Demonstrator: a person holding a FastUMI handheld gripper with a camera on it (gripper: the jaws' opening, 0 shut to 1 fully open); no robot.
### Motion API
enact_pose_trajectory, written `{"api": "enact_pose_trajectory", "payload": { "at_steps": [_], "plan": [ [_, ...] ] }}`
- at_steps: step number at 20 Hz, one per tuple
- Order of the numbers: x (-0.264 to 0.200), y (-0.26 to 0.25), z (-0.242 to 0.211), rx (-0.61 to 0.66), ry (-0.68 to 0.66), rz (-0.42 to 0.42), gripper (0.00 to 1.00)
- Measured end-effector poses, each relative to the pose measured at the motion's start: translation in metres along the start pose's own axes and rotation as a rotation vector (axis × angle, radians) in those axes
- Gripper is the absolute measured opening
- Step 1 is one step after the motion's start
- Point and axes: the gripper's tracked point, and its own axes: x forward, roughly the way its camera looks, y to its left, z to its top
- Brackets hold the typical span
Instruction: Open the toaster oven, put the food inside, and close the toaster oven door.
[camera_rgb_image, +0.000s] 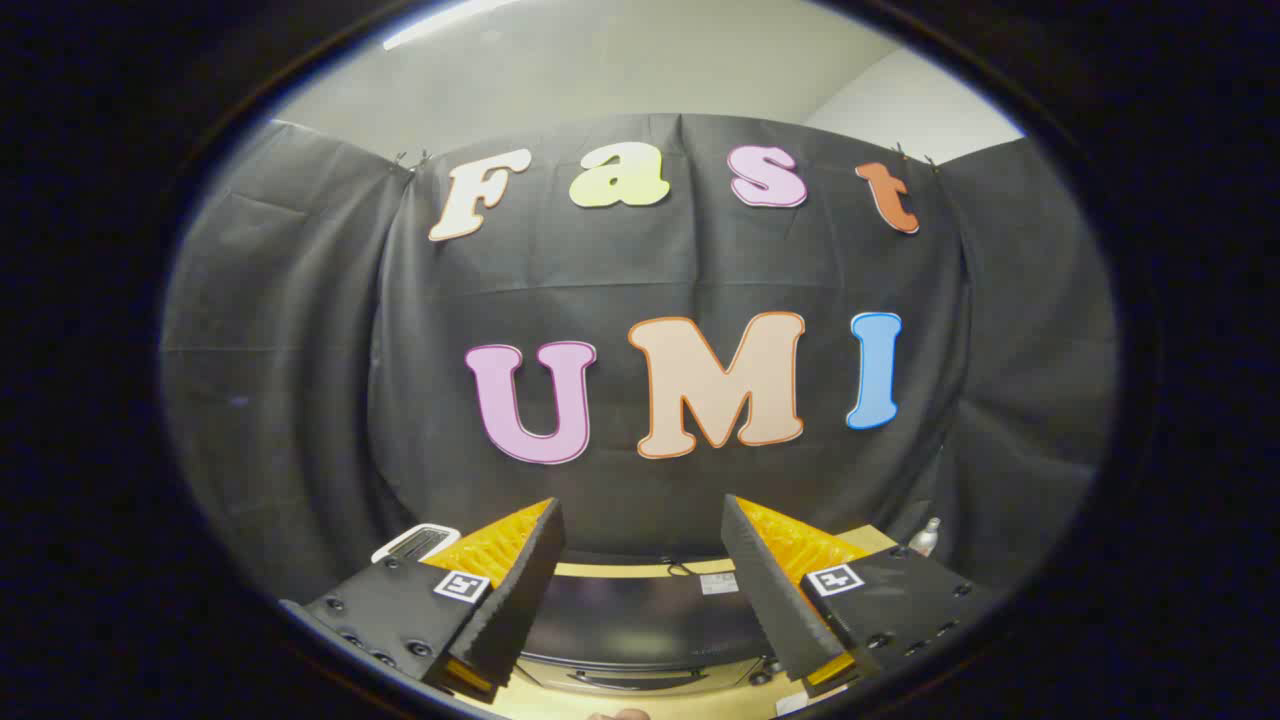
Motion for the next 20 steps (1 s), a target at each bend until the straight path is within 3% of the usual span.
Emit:
{"api": "enact_pose_trajectory", "payload": {
  "at_steps": [13, 20],
  "plan": [
    [0.013, 0.002, -0.029, -0.002, 0.036, 0.016, 0.99],
    [0.027, 0.009, -0.100, 0.031, 0.127, 0.042, 0.99]
  ]
}}
